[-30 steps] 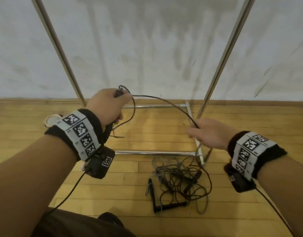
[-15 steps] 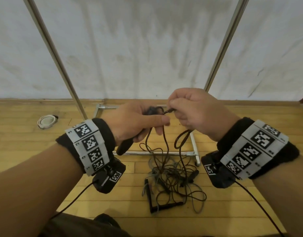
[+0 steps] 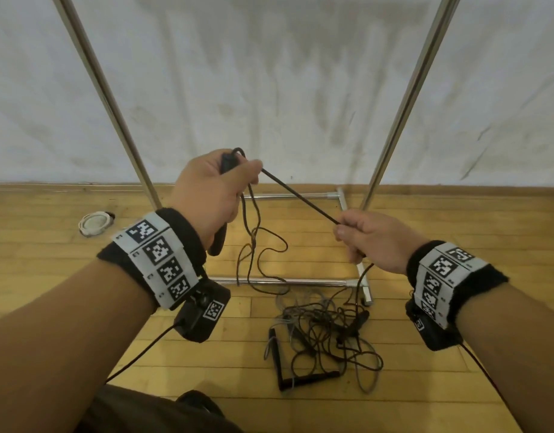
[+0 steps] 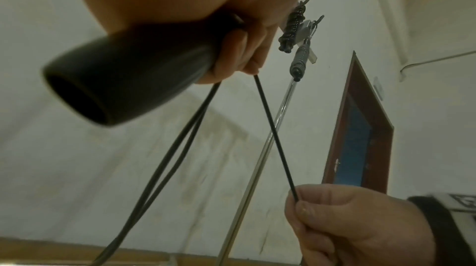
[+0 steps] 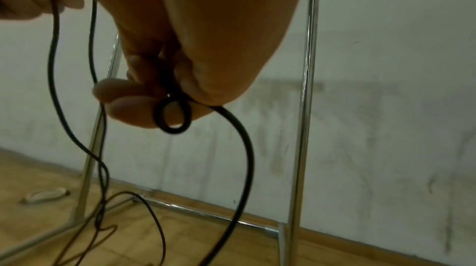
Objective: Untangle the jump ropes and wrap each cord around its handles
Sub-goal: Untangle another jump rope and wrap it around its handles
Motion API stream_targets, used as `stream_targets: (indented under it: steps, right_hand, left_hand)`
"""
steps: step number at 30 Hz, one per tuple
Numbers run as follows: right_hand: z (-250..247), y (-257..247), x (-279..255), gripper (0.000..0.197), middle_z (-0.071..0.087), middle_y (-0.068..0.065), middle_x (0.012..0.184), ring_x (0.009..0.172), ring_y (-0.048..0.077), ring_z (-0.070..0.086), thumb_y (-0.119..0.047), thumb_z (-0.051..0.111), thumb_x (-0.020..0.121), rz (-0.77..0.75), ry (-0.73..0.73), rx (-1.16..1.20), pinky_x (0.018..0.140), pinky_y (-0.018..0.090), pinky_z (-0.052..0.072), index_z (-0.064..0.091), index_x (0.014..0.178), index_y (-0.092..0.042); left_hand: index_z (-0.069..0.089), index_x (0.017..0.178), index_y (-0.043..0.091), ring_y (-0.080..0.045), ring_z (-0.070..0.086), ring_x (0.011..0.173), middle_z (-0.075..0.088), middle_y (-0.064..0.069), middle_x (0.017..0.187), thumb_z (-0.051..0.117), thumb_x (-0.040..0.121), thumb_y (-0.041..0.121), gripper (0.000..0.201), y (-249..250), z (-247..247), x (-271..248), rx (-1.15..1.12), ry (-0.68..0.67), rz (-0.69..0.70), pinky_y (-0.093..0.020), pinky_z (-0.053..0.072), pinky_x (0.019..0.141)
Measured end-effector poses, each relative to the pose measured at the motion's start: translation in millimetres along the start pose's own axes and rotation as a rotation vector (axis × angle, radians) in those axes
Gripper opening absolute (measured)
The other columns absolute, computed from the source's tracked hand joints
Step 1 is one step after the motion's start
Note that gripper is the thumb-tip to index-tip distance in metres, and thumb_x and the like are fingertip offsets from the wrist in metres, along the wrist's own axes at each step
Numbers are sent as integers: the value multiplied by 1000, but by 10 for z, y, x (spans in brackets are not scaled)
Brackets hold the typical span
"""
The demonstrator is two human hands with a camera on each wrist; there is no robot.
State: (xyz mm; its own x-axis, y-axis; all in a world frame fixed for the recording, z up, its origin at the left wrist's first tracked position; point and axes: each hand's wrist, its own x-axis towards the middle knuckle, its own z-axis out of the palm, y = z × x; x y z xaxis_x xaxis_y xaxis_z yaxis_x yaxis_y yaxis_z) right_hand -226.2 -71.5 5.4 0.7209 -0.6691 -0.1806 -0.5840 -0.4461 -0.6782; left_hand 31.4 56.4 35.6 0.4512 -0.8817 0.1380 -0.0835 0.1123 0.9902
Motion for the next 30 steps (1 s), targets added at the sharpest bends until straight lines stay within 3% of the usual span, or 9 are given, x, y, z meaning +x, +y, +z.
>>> stream_targets:
  steps: [3, 7, 11, 14, 17, 21, 25, 28, 30]
  right_hand:
    - [21, 238, 7, 23, 73, 2, 76, 69, 3, 68, -33, 44, 108, 51, -33, -109, 64, 22, 46, 61, 94, -26]
    - [80, 642, -152, 26, 67, -1, 78, 75, 14, 63, -32, 41, 108, 332, -263, -350, 69, 26, 47, 62, 102, -18]
    - [25, 347, -106, 30, 57, -3, 76, 64, 11, 50, -34, 42, 108, 272, -168, -284, 62, 25, 43, 65, 101, -15]
    - [-76, -184, -61, 31, 57, -7, 74, 62, 7, 51, -39, 44, 107, 44, -87, -253, 59, 23, 39, 65, 95, -20]
    - [-149, -557, -94, 29, 55, -15, 58, 51, -1, 49, -34, 47, 105, -107, -37, -83, 49, 15, 37, 68, 95, -18]
    - [-223, -734, -157, 27, 47, -10, 57, 49, 7, 41, -28, 50, 106, -170, 84, 132, 52, 28, 35, 68, 96, -12]
    - [-196, -690, -201, 24, 46, -9, 57, 52, 12, 41, -30, 52, 105, -172, 27, 232, 51, 31, 37, 66, 97, -12]
    - [-160, -529, -172, 25, 47, -14, 55, 51, 7, 44, -35, 51, 104, -178, 16, 115, 50, 23, 40, 64, 95, -16]
    - [-135, -334, -156, 27, 50, -12, 57, 50, 6, 45, -37, 48, 105, -126, 11, 24, 53, 25, 42, 63, 92, -19]
  left_hand:
    - [72, 75, 33, -8, 41, 46, 62, 5, 73, 79, 90, 39, 18, 42, -152, 84, -91, 177, -39, -23, 38, 40]
    - [75, 93, 22, -7, 48, 46, 73, 5, 79, 77, 93, 42, 20, 75, -501, 217, -30, 368, -109, -25, 41, 41]
    - [74, 120, 32, -5, 58, 44, 74, 5, 84, 69, 99, 48, 27, -82, -343, 121, 481, 217, -200, -21, 49, 44]
    - [71, 131, 36, -11, 60, 54, 79, 1, 91, 71, 99, 42, 33, -125, -34, 14, 455, -28, -181, -30, 56, 57]
    - [73, 126, 44, -11, 58, 51, 74, 8, 70, 70, 101, 35, 27, -125, 218, -98, 319, -374, -169, -26, 51, 54]
    - [78, 97, 28, -11, 53, 47, 74, 0, 80, 69, 97, 40, 15, -104, 316, -126, 141, -578, -179, -22, 43, 43]
    - [76, 85, 25, -12, 42, 45, 55, 6, 64, 74, 92, 43, 20, -63, 242, -42, 52, -446, -107, -21, 37, 41]
    - [76, 82, 25, -12, 40, 45, 53, 6, 64, 75, 94, 37, 17, 9, 135, 60, -48, -276, -47, -22, 36, 41]
    - [75, 82, 24, -11, 41, 46, 55, 5, 66, 76, 93, 33, 14, 96, -8, 122, -145, -102, -39, -21, 37, 40]
